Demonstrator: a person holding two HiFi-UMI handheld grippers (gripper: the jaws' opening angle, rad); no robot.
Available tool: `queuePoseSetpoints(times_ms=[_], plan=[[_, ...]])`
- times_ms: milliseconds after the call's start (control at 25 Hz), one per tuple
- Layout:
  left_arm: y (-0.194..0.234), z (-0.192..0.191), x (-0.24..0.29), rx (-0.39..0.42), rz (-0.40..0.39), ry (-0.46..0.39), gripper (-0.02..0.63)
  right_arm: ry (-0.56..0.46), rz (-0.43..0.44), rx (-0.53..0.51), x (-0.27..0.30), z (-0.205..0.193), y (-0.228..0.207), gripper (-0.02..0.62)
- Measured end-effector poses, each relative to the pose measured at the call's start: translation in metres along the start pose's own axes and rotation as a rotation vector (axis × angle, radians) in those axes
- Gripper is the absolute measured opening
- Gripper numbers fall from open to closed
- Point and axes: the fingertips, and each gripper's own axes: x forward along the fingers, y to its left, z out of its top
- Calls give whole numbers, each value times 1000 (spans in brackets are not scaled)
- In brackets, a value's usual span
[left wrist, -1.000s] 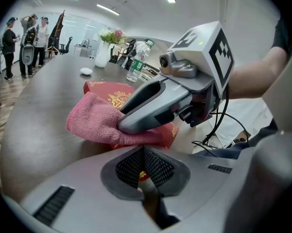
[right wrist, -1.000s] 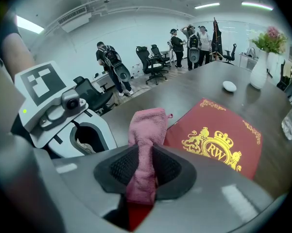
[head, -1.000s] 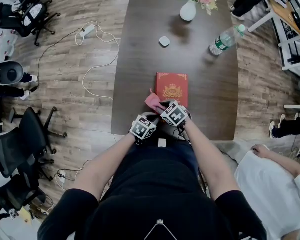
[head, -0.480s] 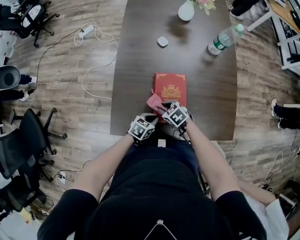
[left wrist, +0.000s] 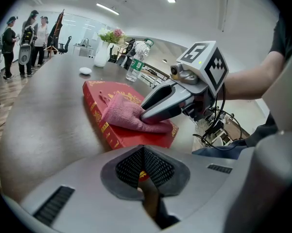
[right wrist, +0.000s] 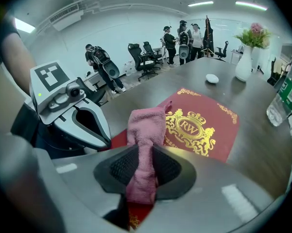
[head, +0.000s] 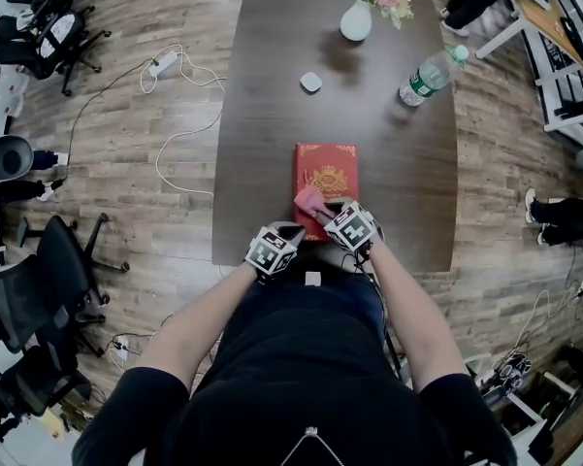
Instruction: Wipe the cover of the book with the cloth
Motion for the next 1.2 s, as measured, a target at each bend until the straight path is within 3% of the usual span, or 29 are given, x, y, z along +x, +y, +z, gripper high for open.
queuePoseSetpoints(times_ms=[1200], plan=[[0,0,1,21,-18,14,-5,8,-125,117,-53,-58,-51,95]])
